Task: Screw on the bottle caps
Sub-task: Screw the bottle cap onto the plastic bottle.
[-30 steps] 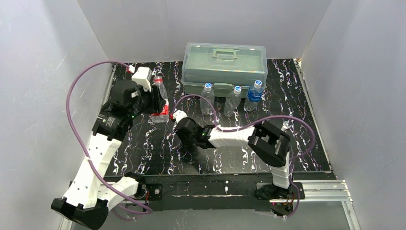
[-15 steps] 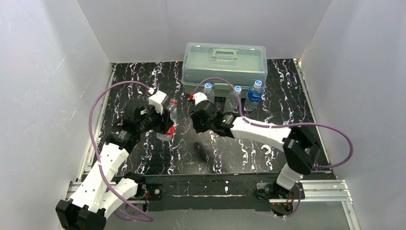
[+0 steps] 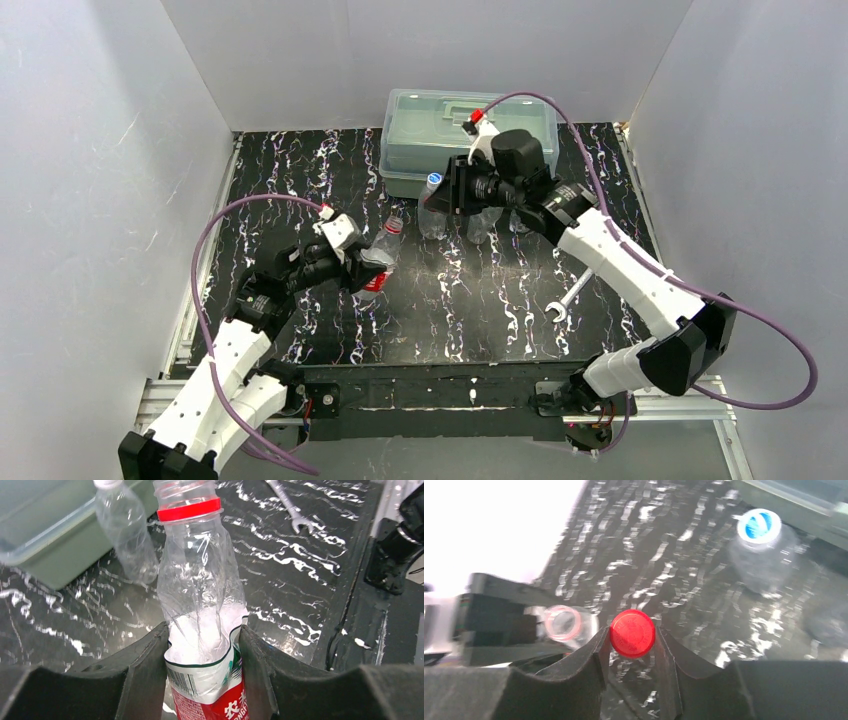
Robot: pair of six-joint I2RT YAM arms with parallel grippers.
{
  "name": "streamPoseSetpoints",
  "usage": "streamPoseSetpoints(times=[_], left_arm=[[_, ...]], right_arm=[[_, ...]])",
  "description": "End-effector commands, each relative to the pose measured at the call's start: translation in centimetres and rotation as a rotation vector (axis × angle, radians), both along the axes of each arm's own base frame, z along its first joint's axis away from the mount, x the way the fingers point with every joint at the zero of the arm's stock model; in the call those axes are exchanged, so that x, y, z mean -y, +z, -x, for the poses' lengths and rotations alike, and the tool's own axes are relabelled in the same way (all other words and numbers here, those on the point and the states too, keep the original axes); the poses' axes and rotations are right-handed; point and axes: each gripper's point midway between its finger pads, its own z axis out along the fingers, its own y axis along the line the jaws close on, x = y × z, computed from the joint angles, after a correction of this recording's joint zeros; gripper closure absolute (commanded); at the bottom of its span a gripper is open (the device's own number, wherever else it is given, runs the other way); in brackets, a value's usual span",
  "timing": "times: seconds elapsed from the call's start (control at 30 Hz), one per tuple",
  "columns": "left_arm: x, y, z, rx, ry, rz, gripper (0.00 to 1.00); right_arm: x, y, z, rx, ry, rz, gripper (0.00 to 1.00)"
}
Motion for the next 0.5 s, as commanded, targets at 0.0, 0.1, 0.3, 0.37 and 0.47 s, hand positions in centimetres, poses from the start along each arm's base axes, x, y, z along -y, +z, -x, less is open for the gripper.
streamPoseSetpoints(times=[0.0, 0.1, 0.3, 0.37, 0.47], left_arm=[[1.9, 3.7, 1.2, 0.129, -0.15, 0.073, 0.71], [2.3, 4.7, 1.4, 0.157, -0.175, 0.082, 0.72], [2.6, 5.4, 1.0, 0.178, -0.177, 0.08, 0.75], [2.7, 5.8, 0.9, 0.185, -0.177, 0.085, 0.75], [2.8, 5.9, 1.1, 0.177, -0.186, 0.091, 0.76]], right_arm=[[-2.5, 6.7, 4.3, -0.067, 0.246, -0.225, 0.62], [-3.4, 8.5, 4.9, -0.084, 0.297, -0.285, 0.61], [-4.1, 8.8, 5.0, -0.12, 0.327, -0.299, 0.61], [-3.7, 8.2, 4.9, -0.116, 0.315, -0.267, 0.61], [-3.5, 7.5, 5.0, -0.12, 0.309, -0.242, 0.61]])
